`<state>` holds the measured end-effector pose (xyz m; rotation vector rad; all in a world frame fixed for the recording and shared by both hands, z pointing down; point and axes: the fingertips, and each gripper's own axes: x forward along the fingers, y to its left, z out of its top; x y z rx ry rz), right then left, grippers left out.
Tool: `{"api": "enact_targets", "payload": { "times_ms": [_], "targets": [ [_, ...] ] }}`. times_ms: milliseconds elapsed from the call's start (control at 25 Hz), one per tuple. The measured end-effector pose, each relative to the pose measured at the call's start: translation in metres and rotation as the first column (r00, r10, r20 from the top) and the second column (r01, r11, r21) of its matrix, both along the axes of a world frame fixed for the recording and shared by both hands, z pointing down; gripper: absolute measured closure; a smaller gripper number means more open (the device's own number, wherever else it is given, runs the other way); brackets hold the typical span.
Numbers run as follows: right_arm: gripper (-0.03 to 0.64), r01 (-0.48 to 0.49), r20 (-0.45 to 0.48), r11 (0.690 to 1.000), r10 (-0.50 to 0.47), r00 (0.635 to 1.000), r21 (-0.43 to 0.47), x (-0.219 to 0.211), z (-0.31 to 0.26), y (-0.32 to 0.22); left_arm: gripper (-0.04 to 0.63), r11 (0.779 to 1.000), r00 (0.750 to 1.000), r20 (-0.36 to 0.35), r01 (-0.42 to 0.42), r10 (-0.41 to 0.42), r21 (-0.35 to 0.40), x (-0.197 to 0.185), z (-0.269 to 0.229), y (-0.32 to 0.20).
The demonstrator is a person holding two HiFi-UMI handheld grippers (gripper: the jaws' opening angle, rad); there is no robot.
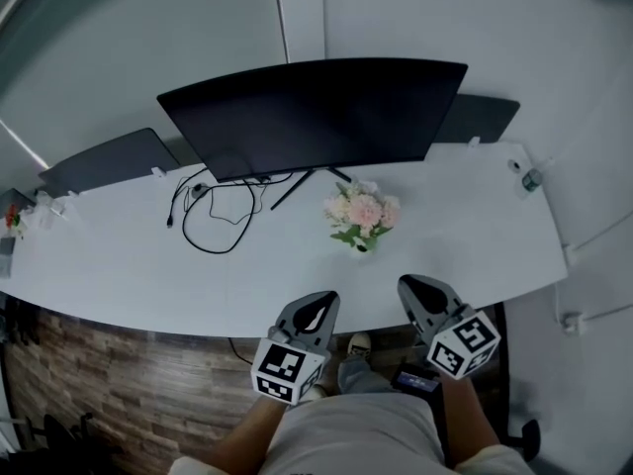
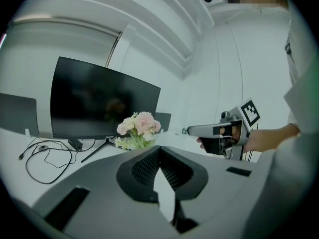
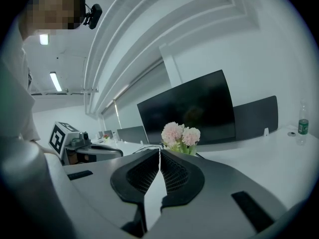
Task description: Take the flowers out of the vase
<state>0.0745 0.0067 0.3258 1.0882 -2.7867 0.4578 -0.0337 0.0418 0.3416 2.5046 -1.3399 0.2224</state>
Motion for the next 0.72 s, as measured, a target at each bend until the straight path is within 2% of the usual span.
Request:
{"api": "enact_targets", "payload": {
  "times_ms": [240, 440, 720],
  "targets": [
    [0.583, 0.046, 0.010, 0.999, -0.046, 0.999, -0.011, 0.006, 0.006, -0.039, 0.592, 0.998, 0.998, -0.008, 0.062, -0.063, -0.018, 0.006, 0.001, -0.038],
    [0.583, 0.102, 0.028, 0.995, -0.102, 0.994, -0.018, 0.006, 0.008, -0.058, 0.592, 0.995, 0.995, 0.013, 0.100, -0.100, -0.026, 0.013, 0.005, -0.058],
    [0.583, 0.117, 0.027, 0.992, -0.116, 0.993, -0.036, 0.009, 0.016, -0.068, 0.592, 0.996, 0.995, 0.049, 0.086, -0.084, -0.025, 0.022, 0.008, -0.066]
  ]
}}
